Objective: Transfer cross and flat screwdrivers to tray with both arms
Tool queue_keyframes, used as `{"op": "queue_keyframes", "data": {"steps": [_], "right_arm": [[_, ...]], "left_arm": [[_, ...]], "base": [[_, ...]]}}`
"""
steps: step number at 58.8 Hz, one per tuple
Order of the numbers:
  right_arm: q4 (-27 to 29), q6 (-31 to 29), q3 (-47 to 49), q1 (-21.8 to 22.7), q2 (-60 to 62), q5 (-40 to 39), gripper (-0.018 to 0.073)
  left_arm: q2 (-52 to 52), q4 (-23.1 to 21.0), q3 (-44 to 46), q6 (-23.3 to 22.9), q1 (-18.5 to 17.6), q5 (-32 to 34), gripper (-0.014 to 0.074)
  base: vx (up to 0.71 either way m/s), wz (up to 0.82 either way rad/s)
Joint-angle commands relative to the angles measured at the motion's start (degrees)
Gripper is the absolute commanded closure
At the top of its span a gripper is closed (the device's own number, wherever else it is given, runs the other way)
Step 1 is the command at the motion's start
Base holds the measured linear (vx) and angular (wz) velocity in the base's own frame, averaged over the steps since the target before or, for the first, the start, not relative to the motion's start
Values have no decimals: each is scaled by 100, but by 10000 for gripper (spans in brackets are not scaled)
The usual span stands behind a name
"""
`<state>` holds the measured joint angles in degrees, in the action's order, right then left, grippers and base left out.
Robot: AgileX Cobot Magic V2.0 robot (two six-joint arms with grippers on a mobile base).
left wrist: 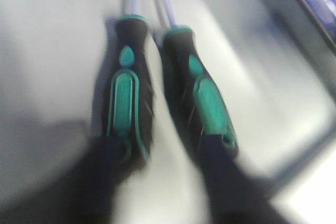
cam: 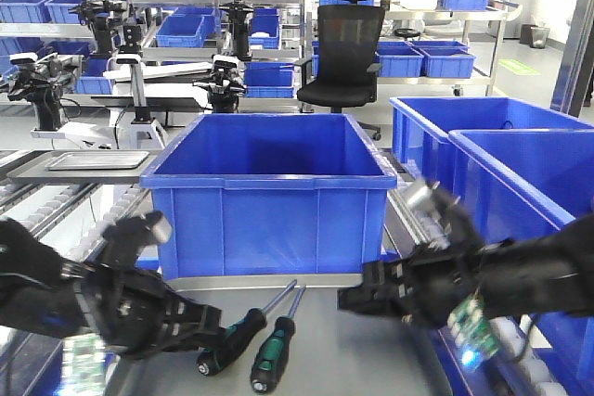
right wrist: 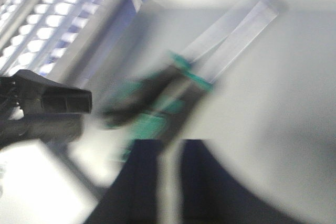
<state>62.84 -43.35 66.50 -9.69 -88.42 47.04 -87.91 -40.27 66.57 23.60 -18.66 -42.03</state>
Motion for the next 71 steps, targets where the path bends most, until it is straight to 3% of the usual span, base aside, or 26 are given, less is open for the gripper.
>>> {"op": "queue_keyframes", "data": {"steps": [1, 8, 18, 29, 41, 47, 71], "right_arm": [[-146, -6, 151, 10, 788, 42, 572], [-700, 37, -102, 10, 1662, -236, 569], [-1691, 284, -1023, 10, 3493, -1245, 568], [-2180, 284, -2232, 10, 5719, -2214, 568], [-2478, 550, -3617, 10, 8021, -3080, 568], [-2491, 858, -4084, 10, 8407, -3256, 568], [-2457, 856, -4604, 10, 8401, -2840, 567]], "left_arm": [[612, 217, 194, 92, -20, 100, 606], [1299, 697, 67, 79, -20, 250, 604], [2498, 753, -840, 76, -20, 1082, 600], [4006, 753, -2372, 158, -20, 2097, 599], [5479, 747, -3501, 276, -20, 2367, 599], [5933, 752, -3769, 357, -20, 2573, 599], [6145, 745, -3881, 415, -20, 2583, 599]], "base": [[0, 0], [0, 0], [0, 0], [0, 0], [0, 0], [0, 0], [0, 0]]}}
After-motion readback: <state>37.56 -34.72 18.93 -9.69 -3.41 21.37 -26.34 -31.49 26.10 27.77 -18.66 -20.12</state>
